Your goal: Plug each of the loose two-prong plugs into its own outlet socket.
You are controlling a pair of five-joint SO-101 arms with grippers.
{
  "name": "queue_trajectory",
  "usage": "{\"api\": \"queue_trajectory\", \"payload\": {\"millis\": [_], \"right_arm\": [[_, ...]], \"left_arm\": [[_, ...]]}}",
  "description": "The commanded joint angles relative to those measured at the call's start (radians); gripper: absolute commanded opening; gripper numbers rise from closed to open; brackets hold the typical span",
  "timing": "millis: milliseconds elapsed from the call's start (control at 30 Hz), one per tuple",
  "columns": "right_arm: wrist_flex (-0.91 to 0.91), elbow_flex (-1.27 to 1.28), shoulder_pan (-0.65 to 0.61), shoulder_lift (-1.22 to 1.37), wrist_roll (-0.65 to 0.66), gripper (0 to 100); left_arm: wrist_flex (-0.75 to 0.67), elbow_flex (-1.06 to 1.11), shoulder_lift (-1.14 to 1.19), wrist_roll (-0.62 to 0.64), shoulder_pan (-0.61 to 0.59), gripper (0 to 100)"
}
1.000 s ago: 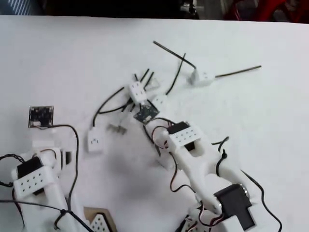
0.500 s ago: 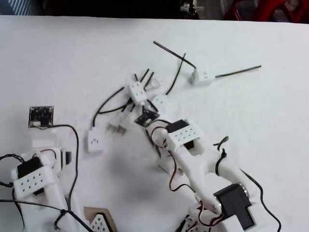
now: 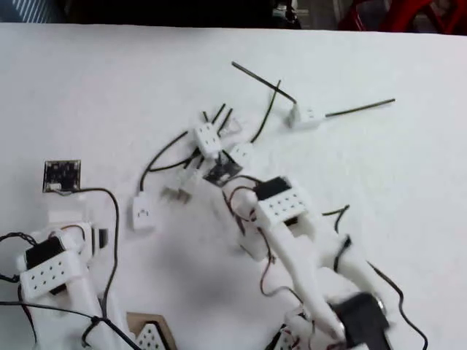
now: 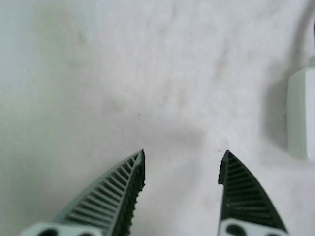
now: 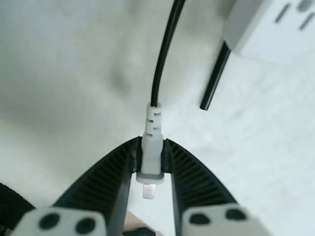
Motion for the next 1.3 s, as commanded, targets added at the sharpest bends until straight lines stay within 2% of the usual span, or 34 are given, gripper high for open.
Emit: {"api": "queue_trajectory", "payload": {"millis": [0,133,267,433,600,1100,1267], "right_arm": [[0.061,-0.054,0.004,-0.200,-0.057,1.6],[0.027,-0.043,-0.036,-0.380,-0.157,1.6],[-0.044,-0.008,-0.140,-0.495,-0.273,1.6],[-0.199,0.035,-0.246,-0.556,-0.396,1.6],[-0.329,0.089,-0.326,-0.567,-0.470,1.6],[-0.344,0.104,-0.426,-0.568,-0.486,1.6],[-0.344,0.106,-0.420,-0.568,-0.485,1.6]], "left_arm": [[-0.015,-0.009,-0.019,0.006,-0.002,25],[-0.008,-0.037,-0.038,0.011,0.012,25],[0.003,-0.043,-0.124,0.078,0.087,25],[0.044,-0.061,-0.328,0.146,0.239,25],[0.043,-0.054,-0.509,0.279,0.386,34],[0.043,-0.120,-0.550,0.313,0.654,34],[0.164,-0.226,-0.552,0.313,0.722,34]]}}
